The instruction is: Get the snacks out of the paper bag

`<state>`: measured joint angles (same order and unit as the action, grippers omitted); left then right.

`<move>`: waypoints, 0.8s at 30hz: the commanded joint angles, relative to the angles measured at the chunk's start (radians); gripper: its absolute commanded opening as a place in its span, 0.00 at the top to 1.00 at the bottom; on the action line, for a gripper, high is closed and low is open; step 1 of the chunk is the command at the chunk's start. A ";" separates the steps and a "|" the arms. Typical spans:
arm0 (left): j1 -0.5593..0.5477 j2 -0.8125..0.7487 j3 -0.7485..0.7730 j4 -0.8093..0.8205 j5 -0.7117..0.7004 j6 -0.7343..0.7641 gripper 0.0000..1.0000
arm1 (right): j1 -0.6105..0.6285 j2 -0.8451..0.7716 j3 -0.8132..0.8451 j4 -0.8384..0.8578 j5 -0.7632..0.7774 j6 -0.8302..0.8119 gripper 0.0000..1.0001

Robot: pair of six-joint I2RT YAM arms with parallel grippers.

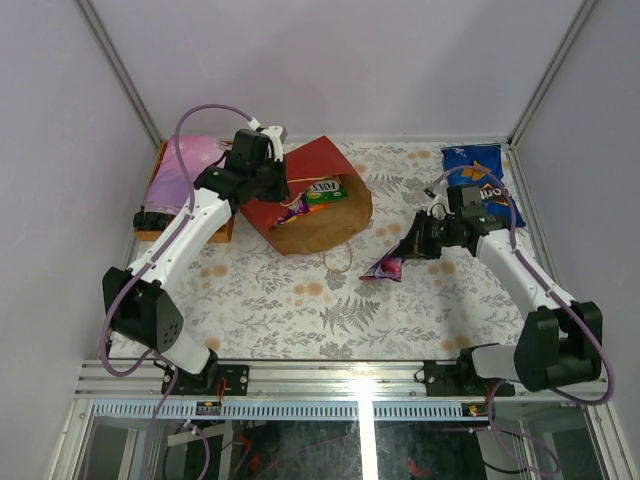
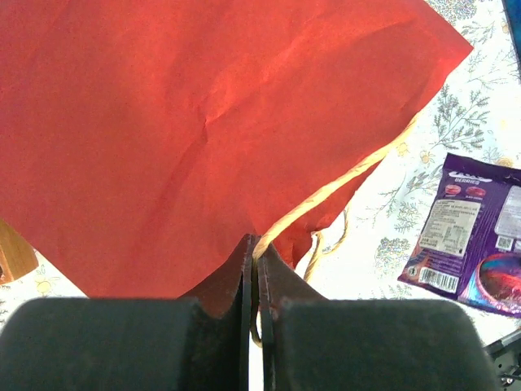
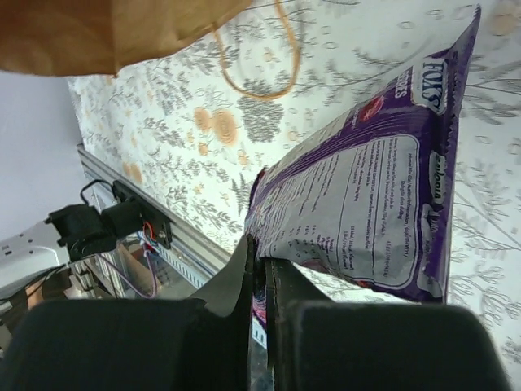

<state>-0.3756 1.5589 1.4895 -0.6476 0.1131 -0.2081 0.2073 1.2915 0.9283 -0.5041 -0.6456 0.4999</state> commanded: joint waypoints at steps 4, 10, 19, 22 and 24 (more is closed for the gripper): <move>0.022 -0.037 -0.024 0.013 0.008 0.019 1.00 | -0.062 0.186 0.170 -0.083 0.014 -0.083 1.00; 0.034 -0.030 -0.024 0.011 0.019 0.029 1.00 | -0.061 0.389 0.450 -0.248 0.240 -0.205 0.96; 0.047 -0.026 -0.031 0.012 0.035 0.029 1.00 | -0.057 0.557 0.788 -0.475 0.758 -0.308 0.00; 0.050 -0.018 -0.031 0.012 0.038 0.027 1.00 | -0.057 0.496 0.715 -0.396 0.773 -0.272 0.01; 0.053 -0.015 -0.030 0.012 0.042 0.027 1.00 | -0.058 0.447 0.633 -0.308 0.747 -0.228 0.01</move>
<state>-0.3382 1.5505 1.4670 -0.6479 0.1429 -0.2024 0.1478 1.8313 1.6566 -0.8715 0.0177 0.2317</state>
